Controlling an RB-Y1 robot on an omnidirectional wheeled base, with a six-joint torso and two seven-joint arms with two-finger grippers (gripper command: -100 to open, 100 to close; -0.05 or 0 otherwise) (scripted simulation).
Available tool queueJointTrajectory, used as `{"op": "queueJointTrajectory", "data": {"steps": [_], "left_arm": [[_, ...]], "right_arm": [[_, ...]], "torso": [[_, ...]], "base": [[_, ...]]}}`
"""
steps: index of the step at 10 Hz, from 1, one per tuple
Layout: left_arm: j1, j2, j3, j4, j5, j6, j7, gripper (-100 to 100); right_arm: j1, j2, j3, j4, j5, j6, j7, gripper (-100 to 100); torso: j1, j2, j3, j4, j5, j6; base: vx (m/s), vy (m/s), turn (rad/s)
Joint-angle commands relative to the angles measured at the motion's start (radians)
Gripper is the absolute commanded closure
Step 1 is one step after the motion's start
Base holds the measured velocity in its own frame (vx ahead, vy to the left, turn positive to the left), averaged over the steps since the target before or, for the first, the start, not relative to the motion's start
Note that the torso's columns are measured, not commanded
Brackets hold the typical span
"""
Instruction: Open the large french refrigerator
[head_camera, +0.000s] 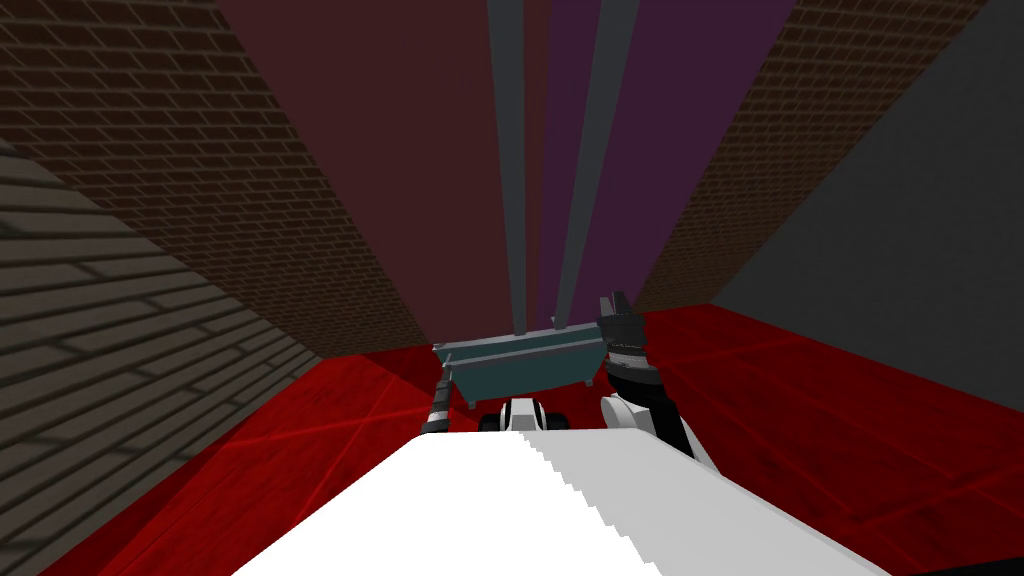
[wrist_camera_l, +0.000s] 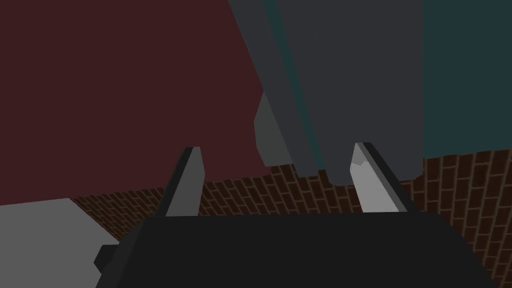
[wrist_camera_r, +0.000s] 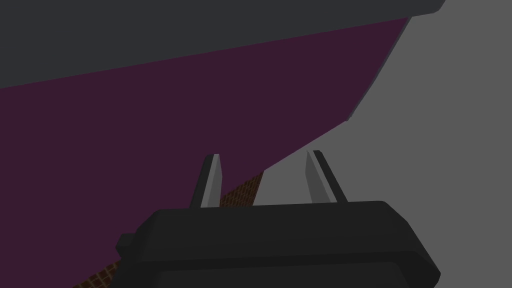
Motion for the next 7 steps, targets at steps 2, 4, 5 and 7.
{"op": "queueJointTrajectory", "data": {"steps": [2,4,5,7], "left_arm": [[0.014,-0.018,-0.018,-0.005,-0.008,0.03,-0.002,-100],[-0.001,-0.035,-0.027,0.057,-0.011,0.006,-0.008,-100],[-0.007,-0.043,-0.031,0.084,-0.012,-0.004,-0.011,-100],[-0.021,-0.072,-0.041,0.145,-0.016,-0.028,-0.017,-100]], "right_arm": [[0.0,0.0,0.0,0.0,0.0,0.0,0.0,0],[0.0,0.0,0.0,0.0,0.0,0.0,0.0,0],[0.0,0.0,0.0,0.0,0.0,0.0,0.0,0],[0.0,0.0,0.0,0.0,0.0,0.0,0.0,0]], "torso": [[0.003,0.002,0.002,0.003,-0.001,0.0],[0.001,0.002,0.001,0.005,-0.004,-0.003],[-0.001,0.006,0.002,0.006,-0.007,-0.007],[-0.003,0.018,0.007,0.008,-0.011,-0.012]], "base": [[0.01,-0.026,-0.013],[0.073,-0.031,-0.009],[0.091,-0.062,-0.044],[0.097,-0.064,0.01]]}}
